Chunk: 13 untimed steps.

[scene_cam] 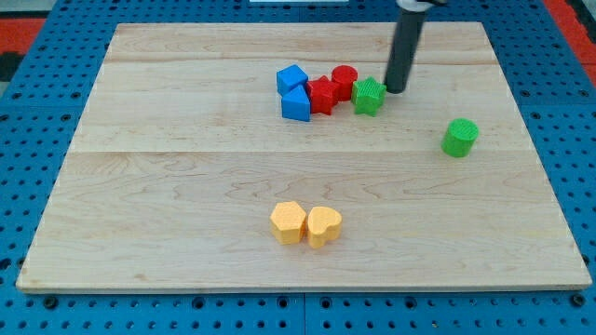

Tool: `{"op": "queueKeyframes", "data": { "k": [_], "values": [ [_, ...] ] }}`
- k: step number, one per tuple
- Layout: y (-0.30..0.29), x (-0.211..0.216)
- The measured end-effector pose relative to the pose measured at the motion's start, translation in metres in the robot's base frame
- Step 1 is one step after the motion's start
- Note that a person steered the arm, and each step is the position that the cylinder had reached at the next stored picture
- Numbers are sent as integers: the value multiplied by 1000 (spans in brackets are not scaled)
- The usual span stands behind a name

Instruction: Move the red circle and green blocks to the group of blocks

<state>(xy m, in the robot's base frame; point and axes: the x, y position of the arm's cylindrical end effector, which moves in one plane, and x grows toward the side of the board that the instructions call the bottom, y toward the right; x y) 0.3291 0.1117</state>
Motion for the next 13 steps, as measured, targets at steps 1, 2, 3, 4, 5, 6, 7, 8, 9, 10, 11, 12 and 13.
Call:
{"op": "queueKeyframes", "data": {
  "k": [1, 2, 3, 4, 5, 6, 7, 8, 9, 10, 11, 12, 13],
  "values": [
    [-29, 2],
    [-36, 3],
    [-37, -2],
    [-38, -3],
    [-20, 1],
    [51, 14],
    [112, 57],
    [161, 83],
    [160, 111],
    [117, 111],
    [66, 107],
    [46, 80],
    [53, 70]
  ]
}}
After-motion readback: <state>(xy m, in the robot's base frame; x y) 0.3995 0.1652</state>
